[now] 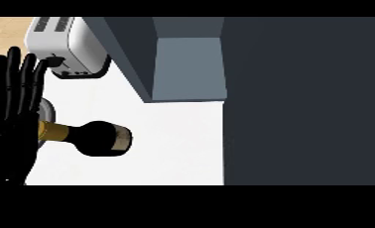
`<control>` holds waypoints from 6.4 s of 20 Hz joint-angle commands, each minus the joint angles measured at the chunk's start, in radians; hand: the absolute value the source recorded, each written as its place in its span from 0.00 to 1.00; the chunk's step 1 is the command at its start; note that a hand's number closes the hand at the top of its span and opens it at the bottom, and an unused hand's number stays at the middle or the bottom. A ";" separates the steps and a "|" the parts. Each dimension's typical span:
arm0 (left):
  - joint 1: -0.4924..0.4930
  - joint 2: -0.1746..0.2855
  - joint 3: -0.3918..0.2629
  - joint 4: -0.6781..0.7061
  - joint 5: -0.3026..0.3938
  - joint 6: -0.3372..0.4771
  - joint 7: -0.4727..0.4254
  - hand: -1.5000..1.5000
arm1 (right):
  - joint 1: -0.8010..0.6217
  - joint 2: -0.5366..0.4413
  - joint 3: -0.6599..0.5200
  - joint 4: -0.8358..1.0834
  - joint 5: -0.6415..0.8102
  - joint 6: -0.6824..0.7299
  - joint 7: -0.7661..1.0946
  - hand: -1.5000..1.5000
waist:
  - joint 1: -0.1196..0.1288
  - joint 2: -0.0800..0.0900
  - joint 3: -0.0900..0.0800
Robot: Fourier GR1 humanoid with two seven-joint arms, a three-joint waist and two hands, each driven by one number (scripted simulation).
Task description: Pick up the wine, place it into the cabinet and close the cabinet
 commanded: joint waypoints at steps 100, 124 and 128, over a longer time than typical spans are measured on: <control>0.126 -0.010 -0.424 0.113 -1.004 1.481 1.153 0.00 | -0.001 -0.002 0.172 -0.559 -0.087 -0.057 0.709 0.00 | 0.023 -0.034 0.017; 0.101 -0.100 -0.458 0.225 -0.837 1.482 0.926 0.00 | 0.017 0.018 0.202 -0.455 -0.059 -0.036 0.613 0.00 | 0.025 -0.033 0.014; 0.110 -0.103 -0.453 0.209 -0.799 1.482 0.903 0.00 | -0.001 0.013 0.185 -0.444 -0.065 -0.038 0.627 0.00 | 0.030 -0.034 0.014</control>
